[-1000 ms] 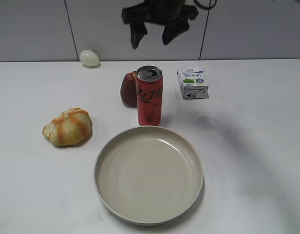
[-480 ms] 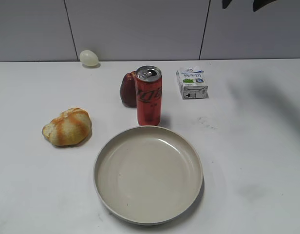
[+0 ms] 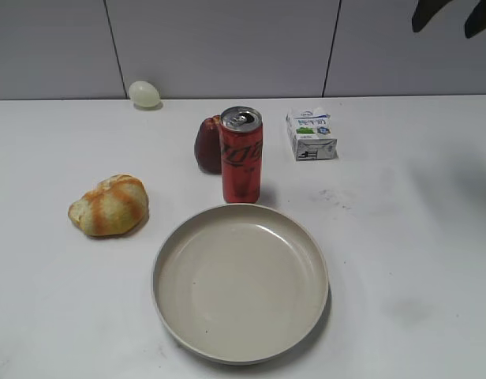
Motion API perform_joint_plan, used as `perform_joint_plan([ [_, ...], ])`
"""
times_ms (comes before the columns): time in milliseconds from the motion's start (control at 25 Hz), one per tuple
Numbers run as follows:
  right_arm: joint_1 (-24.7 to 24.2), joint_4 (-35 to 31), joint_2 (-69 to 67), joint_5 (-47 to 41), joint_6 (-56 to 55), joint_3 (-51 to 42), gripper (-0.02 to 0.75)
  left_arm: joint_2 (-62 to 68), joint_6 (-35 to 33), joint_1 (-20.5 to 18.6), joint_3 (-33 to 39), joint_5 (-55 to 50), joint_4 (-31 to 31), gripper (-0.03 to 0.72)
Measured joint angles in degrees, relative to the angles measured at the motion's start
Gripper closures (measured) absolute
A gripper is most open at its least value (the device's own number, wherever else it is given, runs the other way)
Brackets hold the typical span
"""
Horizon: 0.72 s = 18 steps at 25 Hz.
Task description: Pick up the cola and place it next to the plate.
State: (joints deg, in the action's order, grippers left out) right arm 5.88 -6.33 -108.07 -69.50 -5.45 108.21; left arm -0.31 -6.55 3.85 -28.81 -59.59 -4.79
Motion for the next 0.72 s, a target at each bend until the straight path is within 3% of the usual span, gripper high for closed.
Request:
perform_joint_plan([
  [400, 0.2, 3.5, 24.4, 0.0, 1.2, -33.0, 0.146, 0.0, 0.0, 0.0, 0.0, 0.0, 0.0, 0.452],
  [720, 0.2, 3.7, 42.1, 0.9, 1.4, -54.2, 0.146, 0.0, 0.0, 0.0, 0.0, 0.0, 0.0, 0.452],
])
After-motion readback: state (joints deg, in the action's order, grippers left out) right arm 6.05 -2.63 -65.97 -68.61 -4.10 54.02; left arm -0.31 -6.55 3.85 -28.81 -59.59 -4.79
